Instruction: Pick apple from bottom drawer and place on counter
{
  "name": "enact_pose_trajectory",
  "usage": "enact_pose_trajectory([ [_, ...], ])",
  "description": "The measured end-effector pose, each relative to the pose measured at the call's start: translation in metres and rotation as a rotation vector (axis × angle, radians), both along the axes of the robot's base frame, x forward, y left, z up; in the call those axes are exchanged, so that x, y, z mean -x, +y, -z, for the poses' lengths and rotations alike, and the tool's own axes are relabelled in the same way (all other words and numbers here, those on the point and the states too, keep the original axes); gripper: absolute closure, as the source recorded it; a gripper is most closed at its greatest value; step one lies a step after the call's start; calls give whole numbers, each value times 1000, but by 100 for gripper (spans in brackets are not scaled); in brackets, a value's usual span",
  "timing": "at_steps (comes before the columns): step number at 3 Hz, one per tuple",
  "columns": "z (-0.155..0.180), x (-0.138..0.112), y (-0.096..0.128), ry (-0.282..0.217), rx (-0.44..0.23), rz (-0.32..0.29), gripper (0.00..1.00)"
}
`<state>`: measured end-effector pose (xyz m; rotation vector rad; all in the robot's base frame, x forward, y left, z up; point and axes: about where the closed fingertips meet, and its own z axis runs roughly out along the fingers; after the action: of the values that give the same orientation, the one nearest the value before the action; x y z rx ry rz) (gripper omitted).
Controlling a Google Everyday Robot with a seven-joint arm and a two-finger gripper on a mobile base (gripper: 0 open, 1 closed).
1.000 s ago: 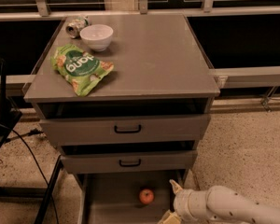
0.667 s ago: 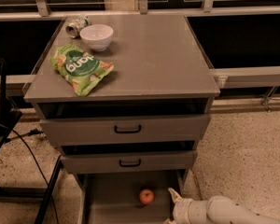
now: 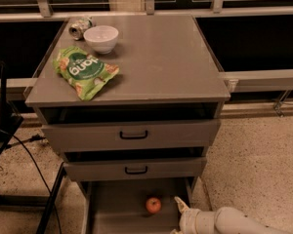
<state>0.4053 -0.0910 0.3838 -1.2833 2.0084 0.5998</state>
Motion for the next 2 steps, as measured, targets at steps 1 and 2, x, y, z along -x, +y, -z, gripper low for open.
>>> enact_pose_trajectory([
  [1,19,-7,9,-35,-34,-28,0],
  [2,37,-19,21,-49,-57,-69,0],
])
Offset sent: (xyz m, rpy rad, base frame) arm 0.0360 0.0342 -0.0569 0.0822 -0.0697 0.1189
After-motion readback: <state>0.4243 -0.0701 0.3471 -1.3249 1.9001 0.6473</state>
